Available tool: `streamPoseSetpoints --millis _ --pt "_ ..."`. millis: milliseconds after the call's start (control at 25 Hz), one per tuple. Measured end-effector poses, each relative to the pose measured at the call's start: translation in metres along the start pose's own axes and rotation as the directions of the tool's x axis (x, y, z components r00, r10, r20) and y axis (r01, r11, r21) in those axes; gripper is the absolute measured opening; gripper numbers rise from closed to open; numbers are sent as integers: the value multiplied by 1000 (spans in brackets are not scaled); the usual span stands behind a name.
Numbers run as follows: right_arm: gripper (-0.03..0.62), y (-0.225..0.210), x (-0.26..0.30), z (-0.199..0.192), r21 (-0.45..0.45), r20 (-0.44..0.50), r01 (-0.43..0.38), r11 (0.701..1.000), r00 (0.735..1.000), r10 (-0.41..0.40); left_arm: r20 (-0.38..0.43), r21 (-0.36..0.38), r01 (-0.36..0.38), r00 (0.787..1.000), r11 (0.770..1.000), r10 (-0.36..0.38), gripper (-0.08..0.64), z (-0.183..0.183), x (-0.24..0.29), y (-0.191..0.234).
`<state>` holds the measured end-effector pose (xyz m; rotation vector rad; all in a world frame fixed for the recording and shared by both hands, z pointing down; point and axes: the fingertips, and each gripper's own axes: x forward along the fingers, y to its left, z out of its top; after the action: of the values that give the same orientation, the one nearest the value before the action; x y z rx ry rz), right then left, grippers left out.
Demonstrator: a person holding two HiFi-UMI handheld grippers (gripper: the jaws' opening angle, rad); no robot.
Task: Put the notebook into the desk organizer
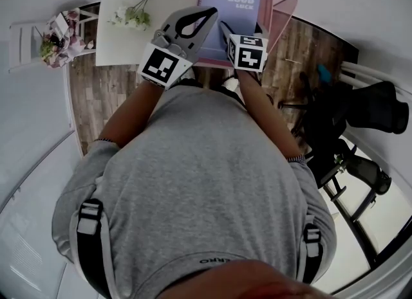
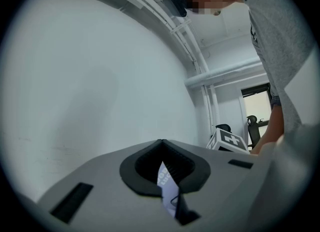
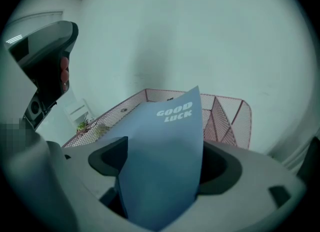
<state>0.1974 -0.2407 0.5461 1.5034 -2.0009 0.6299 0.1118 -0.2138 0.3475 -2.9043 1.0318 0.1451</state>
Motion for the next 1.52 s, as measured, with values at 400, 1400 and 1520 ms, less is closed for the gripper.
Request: streamPoseSetpoints --millis 400,1400,1520 --pt "457 0 3 -5 -60 -5 88 994 996 -88 5 -55 37 999 998 -37 18 -6 0 7" --pt "466 3 -56 55 -61 274 191 980 947 -167 -21 -61 102 994 993 -103 18 -19 -6 18" --pt "465 12 -80 76 -70 387 154 986 915 -115 -21 -63 88 996 994 -90 18 -18 -7 14"
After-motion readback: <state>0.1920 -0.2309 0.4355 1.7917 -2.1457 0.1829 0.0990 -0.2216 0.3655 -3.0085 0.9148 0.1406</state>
